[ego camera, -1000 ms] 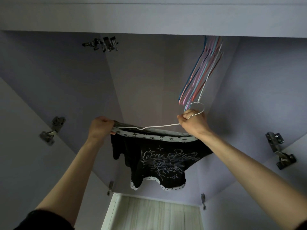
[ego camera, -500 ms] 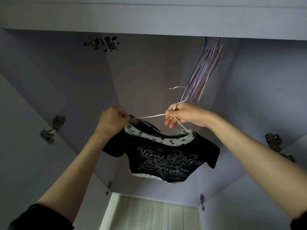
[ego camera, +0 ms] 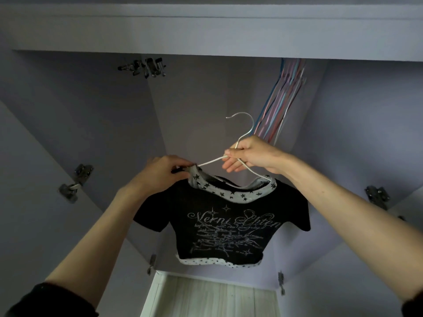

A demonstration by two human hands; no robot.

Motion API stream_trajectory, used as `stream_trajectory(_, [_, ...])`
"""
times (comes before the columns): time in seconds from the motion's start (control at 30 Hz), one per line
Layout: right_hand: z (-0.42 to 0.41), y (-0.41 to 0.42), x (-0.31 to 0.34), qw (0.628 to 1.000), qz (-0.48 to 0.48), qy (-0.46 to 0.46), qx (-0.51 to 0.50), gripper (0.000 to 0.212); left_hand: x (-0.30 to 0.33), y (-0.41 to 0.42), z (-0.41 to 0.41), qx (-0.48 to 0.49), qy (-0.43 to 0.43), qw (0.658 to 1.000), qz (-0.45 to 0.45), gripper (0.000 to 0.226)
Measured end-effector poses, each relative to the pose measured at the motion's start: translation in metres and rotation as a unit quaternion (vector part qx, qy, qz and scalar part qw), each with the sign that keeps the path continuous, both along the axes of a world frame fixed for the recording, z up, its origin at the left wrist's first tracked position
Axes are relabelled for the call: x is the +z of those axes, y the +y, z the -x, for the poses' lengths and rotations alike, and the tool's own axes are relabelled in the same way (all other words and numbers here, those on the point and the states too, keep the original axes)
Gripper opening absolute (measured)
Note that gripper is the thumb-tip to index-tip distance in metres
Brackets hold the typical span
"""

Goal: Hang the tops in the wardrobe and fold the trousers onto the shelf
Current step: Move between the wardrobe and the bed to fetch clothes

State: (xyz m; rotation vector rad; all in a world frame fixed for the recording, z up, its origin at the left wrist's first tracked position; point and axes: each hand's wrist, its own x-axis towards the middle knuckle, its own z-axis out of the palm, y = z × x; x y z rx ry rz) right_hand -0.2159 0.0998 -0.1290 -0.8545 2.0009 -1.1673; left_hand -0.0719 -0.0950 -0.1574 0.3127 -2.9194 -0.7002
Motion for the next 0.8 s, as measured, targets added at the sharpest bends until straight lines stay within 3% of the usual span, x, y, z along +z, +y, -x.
stream_trajectory(0.13, [-0.005, -0.009, 0.007, 0.999, 0.016, 0.045, -0.002, 0.019, -0.002, 0.008, 0.008, -0.002, 0.048, 0.996, 0.080, 0.020])
stream_trajectory(0.27, [-0.006, -0.005, 0.010, 0.997, 0.001, 0.075, 0.008, 0.019, -0.007, 0.013, 0.008, -0.015, 0.086, 0.996, 0.008, 0.015])
stream_trajectory(0.43, [-0.007, 0.010, 0.004, 0.998, 0.008, 0.064, 0.008, 0.015, -0.017, 0.019, 0.006, 0.047, 0.150, 0.986, -0.052, 0.014])
stream_trajectory(0.6, [0.009, 0.049, -0.012, 0.990, -0.102, 0.089, 0.035, 0.056, -0.012, 0.007, -0.001, 0.103, 0.209, 0.971, -0.053, 0.014])
stream_trajectory(0.7, [0.015, 0.066, -0.035, 0.982, -0.161, 0.098, -0.004, 0.049, -0.010, -0.001, -0.006, 0.117, 0.217, 0.968, -0.047, 0.014])
stream_trajectory(0.8, [0.016, 0.066, -0.050, 0.967, -0.174, 0.182, -0.036, 0.033, -0.012, -0.003, -0.009, 0.120, 0.218, 0.968, -0.044, 0.015])
